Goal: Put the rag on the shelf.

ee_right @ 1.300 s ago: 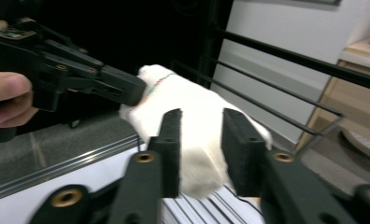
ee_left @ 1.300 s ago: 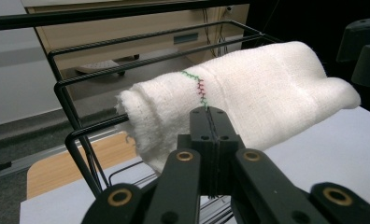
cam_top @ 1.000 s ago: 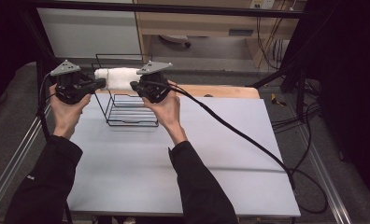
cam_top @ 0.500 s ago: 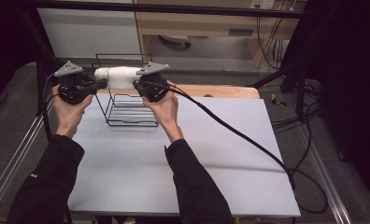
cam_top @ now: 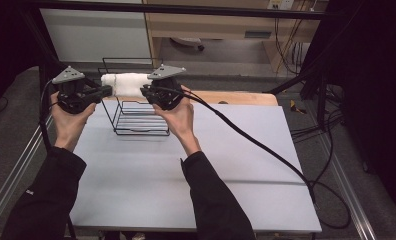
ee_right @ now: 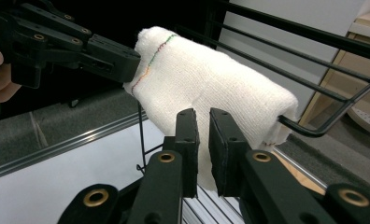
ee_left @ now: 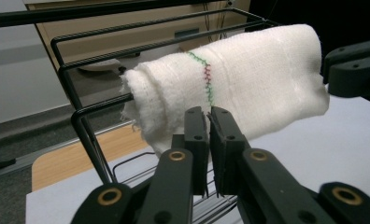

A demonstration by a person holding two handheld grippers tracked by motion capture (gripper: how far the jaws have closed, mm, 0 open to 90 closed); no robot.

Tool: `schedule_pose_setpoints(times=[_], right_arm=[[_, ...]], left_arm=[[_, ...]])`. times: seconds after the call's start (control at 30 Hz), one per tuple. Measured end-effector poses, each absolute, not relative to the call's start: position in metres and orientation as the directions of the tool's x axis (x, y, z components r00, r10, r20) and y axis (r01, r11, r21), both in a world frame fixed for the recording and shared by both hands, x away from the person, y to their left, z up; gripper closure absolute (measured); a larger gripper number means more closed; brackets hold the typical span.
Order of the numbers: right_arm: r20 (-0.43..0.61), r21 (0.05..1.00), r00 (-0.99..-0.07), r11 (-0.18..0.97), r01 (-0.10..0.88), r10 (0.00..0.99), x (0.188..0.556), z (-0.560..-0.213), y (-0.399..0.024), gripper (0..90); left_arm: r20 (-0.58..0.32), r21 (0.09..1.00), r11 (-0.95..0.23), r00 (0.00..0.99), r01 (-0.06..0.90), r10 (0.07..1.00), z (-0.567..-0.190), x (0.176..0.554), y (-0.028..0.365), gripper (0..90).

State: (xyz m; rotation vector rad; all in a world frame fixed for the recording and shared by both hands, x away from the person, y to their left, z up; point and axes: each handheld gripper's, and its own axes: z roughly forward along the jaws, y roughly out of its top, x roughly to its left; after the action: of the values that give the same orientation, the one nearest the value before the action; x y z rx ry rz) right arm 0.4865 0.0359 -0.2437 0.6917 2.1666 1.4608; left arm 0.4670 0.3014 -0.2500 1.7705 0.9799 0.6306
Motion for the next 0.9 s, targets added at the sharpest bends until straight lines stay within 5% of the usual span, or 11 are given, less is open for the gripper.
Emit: schedule_pose_setpoints(times=[0.37, 0.9], right_arm=[[-0.016, 0.931, -0.783, 0.295, 0.216, 0.622, 0.47, -0.245, 0.003, 60.9], [0.042, 0.911, -0.734, 0.276, 0.306, 0.678, 0.446, -0.28, -0.075, 21.3]], left_arm=[[-0.006, 0.901, -0.238, 0.561, 0.361, 0.828, -0.266, 0.447, 0.303, 60.9], [-0.033, 0.88, -0.266, 0.61, 0.393, 0.792, -0.325, 0.417, 0.295, 28.2]])
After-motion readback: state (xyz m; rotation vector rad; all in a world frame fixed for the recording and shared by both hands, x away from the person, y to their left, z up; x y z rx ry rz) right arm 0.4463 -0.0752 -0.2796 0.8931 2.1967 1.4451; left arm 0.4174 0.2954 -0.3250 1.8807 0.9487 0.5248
